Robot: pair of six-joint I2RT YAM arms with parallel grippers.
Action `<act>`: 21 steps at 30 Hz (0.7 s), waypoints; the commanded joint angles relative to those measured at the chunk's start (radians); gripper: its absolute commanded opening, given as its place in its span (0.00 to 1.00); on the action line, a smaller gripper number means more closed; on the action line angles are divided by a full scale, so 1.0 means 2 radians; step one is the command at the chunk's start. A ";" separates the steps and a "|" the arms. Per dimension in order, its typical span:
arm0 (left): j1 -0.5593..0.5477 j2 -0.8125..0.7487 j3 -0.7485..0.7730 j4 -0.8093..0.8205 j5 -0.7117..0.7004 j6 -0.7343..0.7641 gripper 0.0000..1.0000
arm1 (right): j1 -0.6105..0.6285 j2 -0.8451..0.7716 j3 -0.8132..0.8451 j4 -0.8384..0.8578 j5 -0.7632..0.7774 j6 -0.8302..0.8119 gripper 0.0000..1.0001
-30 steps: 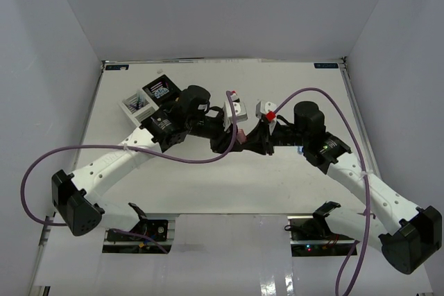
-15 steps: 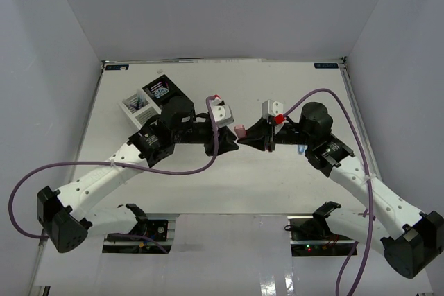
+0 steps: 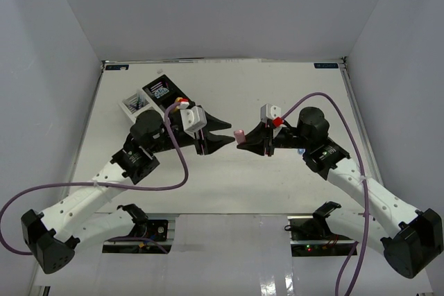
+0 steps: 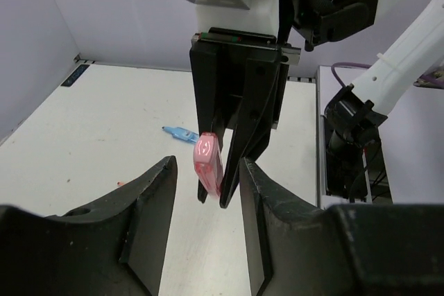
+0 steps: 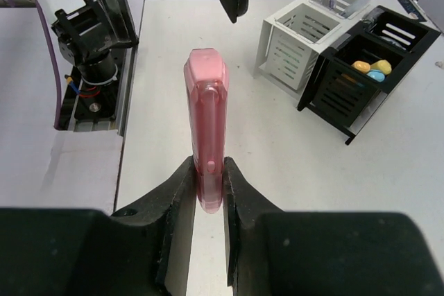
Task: Sort the stationery into containers
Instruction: Place the pen in the storage box.
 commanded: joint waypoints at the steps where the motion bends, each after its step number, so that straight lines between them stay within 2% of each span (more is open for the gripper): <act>1: 0.002 0.023 -0.003 0.042 0.023 -0.016 0.52 | 0.002 -0.001 -0.003 0.041 -0.016 0.014 0.08; 12: 0.003 0.078 0.002 0.076 0.063 -0.053 0.50 | 0.002 0.002 -0.005 0.045 -0.020 0.017 0.08; 18: 0.003 0.092 0.001 0.108 0.081 -0.071 0.35 | 0.002 0.007 -0.013 0.052 -0.025 0.020 0.08; 19: 0.003 0.094 0.001 0.111 0.089 -0.073 0.29 | 0.002 0.009 -0.015 0.052 -0.024 0.020 0.08; 21: 0.003 0.098 -0.002 0.115 0.093 -0.078 0.26 | 0.002 0.009 -0.016 0.052 -0.021 0.020 0.12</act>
